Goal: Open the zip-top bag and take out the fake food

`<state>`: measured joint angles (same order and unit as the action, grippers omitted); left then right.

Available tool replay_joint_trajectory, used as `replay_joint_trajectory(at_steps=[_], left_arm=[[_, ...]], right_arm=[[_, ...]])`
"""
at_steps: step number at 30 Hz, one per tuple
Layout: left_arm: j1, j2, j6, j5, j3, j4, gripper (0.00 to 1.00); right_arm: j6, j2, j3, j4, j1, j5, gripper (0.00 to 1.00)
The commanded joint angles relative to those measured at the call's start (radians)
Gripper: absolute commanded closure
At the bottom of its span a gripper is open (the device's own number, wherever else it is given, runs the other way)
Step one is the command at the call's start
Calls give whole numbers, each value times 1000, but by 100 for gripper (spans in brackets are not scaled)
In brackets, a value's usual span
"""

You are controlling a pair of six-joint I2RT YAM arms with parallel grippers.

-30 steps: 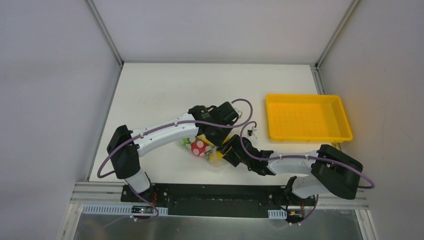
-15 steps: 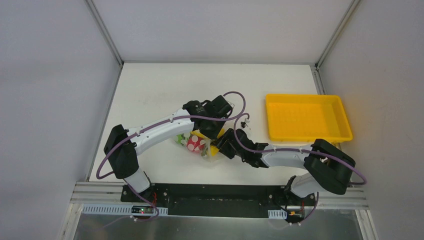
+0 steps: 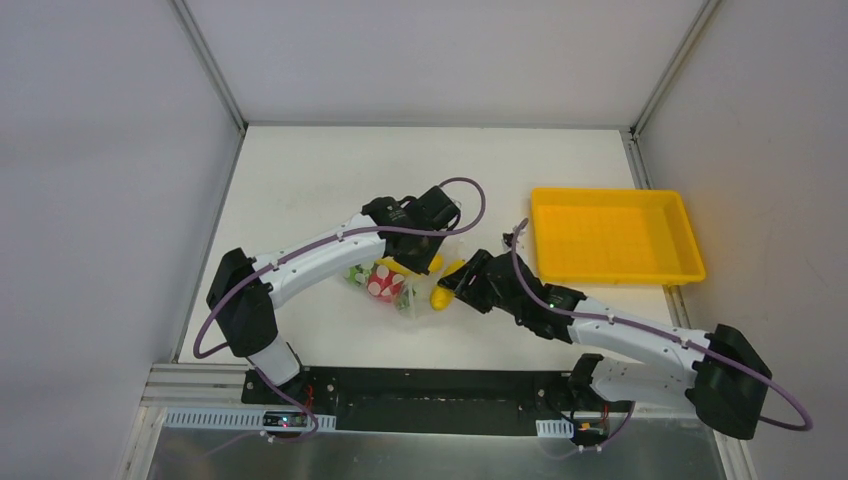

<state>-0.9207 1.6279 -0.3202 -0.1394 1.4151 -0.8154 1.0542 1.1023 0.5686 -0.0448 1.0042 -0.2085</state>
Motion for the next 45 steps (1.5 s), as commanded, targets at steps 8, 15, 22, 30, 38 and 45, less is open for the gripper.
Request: replay_joint_trajectory(at_steps=[8, 15, 22, 30, 38, 45], left_arm=[[32, -32, 24, -7, 38, -34, 100], [31, -40, 30, -14, 39, -35, 100], [31, -47, 34, -13, 42, -38, 100], [31, -47, 42, -23, 54, -49, 100], [31, -54, 45, -11, 54, -47, 100], [31, -57, 43, 8, 58, -47, 100]], right_arm=[[-285, -167, 215, 462, -303, 60, 64], [-384, -144, 280, 490, -683, 63, 65], [-300, 0, 248, 324, -946, 19, 66], [-224, 307, 372, 213, -995, -58, 62], [-215, 481, 488, 233, -997, -30, 27], [-243, 392, 448, 232, -995, 31, 14]])
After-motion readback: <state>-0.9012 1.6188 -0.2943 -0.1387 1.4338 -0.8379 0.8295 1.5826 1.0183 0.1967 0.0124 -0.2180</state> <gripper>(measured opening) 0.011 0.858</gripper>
